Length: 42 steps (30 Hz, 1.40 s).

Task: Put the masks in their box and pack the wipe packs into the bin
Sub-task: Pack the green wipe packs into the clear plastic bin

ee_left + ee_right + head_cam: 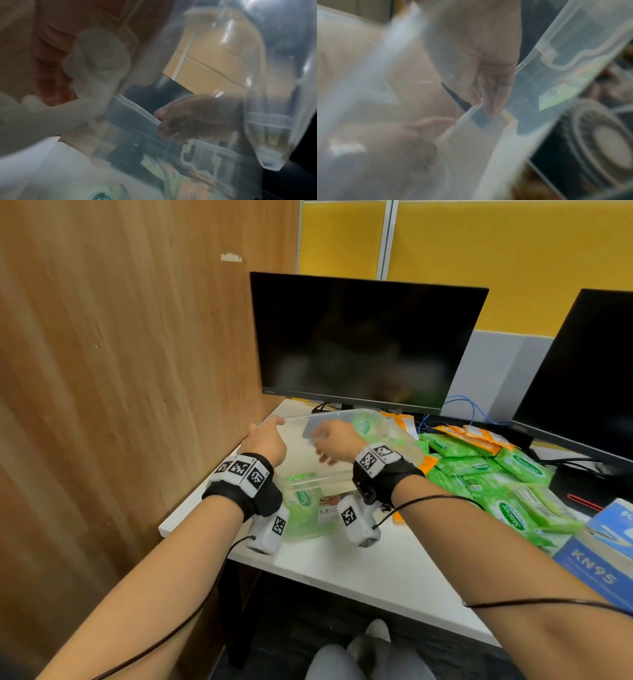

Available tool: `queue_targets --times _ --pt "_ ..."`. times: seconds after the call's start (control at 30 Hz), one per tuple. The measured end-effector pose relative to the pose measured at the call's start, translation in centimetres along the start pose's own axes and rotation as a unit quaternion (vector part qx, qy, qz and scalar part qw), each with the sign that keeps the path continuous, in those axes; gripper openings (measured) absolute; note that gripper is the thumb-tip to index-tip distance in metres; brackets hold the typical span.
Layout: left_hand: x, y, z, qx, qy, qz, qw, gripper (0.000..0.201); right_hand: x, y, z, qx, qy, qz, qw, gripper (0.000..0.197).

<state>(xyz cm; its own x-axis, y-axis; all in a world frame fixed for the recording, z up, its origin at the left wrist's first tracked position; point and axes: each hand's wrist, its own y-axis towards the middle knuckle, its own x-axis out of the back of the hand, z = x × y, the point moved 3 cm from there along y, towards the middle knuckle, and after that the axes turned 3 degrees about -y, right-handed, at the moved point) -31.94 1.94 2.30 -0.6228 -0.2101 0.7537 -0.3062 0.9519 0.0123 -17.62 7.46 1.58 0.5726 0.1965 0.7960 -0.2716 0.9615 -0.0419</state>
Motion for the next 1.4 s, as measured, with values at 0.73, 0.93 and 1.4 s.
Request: queue_targets --times 0.73,0.93,1.4 --pt "-1.6 2.7 -1.3 -0.051 0.192 -0.004 0.98 0.063 5.0 -4.3 -24.8 -0.343 -0.241 -0.013 0.908 0.077" --pt "-1.6 2.5 -1.4 -0.047 0.197 -0.011 0.979 0.063 5.6 -4.7 -24.6 -0.32 -0.235 0.004 0.918 0.054" --pt "-1.8 2.9 -1.2 -0.055 0.196 -0.002 0.979 0.071 14.9 -8.5 -14.9 -0.046 0.697 -0.058 0.713 0.069"
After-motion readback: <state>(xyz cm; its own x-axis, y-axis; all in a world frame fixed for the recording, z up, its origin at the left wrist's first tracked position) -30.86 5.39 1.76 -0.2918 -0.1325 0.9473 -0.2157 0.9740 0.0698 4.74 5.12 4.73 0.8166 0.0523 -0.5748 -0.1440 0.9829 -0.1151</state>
